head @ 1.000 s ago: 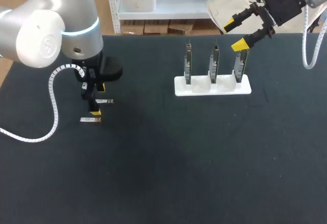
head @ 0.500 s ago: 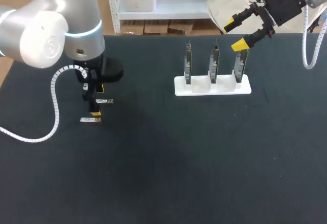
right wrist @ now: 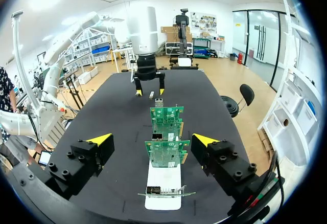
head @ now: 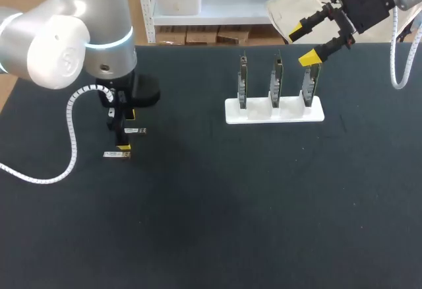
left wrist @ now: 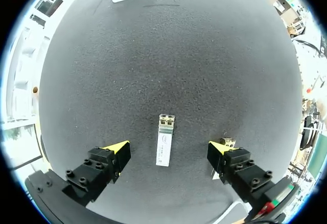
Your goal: Pick up the optical module with the left hand, and insert it into the network port with the right hand.
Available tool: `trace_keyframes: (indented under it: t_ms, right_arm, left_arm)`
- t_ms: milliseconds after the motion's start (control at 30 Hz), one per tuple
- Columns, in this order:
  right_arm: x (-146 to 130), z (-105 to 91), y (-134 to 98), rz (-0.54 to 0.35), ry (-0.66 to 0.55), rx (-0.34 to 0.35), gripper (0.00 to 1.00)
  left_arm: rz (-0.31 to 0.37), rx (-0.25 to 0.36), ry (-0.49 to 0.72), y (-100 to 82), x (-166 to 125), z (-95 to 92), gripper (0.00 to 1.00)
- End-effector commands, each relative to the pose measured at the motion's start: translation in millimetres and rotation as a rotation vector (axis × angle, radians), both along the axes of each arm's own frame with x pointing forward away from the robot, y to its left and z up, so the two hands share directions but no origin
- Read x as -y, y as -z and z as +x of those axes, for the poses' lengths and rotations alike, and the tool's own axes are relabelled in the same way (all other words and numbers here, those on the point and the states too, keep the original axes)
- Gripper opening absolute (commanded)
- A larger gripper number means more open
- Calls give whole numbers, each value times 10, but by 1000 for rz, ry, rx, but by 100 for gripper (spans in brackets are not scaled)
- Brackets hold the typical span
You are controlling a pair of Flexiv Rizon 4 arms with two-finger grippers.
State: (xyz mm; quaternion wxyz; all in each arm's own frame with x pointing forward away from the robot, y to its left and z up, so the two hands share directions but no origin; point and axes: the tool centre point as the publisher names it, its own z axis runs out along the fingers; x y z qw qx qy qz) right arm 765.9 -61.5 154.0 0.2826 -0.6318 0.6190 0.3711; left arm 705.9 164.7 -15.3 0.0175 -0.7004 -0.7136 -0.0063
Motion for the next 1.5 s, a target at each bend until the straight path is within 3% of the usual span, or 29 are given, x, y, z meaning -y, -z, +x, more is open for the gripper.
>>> trace_keyframes:
  t_ms: [33,1200,1233,1267,1333,1400,1500]
  right_arm:
    - [2,-11,4,1,1,3,100]
    - [2,-11,4,1,1,3,100]
    - [2,-11,4,1,1,3,100]
    - [2,-11,4,1,1,3,100]
    - [2,-11,4,1,1,3,100]
    - [2,-11,4,1,1,3,100]
    - [2,-11,4,1,1,3,100]
  left_arm:
    - [3,-5,4,18,0,-1,100]
    - [-3,-15,-12,79,-51,-4,100]
    - [-3,-15,-14,81,-55,-2,61]
    - [-4,-14,-16,82,-59,0,43]
    - [-5,-12,-19,82,-62,1,27]
    - [-5,-10,-22,83,-67,2,0]
    - [-6,-10,-24,83,-70,2,0]
